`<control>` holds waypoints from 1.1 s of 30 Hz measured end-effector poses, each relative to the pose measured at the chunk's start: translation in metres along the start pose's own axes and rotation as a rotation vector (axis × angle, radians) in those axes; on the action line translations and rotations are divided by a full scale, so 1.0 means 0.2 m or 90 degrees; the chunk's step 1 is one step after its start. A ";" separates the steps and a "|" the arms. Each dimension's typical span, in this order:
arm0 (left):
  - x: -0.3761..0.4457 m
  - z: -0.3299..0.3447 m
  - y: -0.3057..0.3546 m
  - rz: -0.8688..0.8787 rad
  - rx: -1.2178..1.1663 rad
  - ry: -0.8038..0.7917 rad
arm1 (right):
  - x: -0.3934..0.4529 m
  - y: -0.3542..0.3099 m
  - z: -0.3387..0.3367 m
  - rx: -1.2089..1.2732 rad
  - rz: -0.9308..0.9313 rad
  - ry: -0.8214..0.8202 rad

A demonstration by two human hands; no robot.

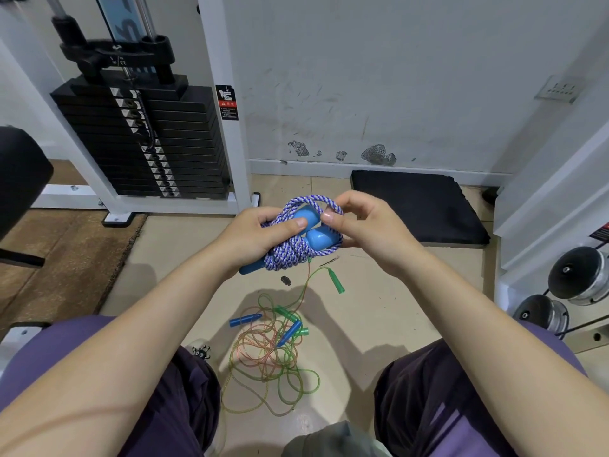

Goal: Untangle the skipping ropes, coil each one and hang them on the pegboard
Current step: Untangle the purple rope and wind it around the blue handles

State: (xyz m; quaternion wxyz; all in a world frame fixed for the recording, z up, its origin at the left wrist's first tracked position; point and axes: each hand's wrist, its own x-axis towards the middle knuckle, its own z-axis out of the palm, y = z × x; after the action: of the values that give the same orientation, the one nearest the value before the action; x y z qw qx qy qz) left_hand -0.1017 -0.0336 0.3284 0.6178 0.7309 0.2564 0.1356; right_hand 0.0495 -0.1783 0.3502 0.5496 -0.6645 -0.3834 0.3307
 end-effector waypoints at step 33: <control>-0.02 0.01 0.01 -0.028 -0.020 0.002 | 0.03 -0.01 -0.03 -0.192 0.041 0.043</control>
State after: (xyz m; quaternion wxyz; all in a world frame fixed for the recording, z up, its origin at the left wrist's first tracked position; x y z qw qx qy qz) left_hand -0.1038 -0.0382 0.3313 0.6315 0.7152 0.2713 0.1267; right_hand 0.0567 -0.1752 0.3530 0.4452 -0.7625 -0.3881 0.2643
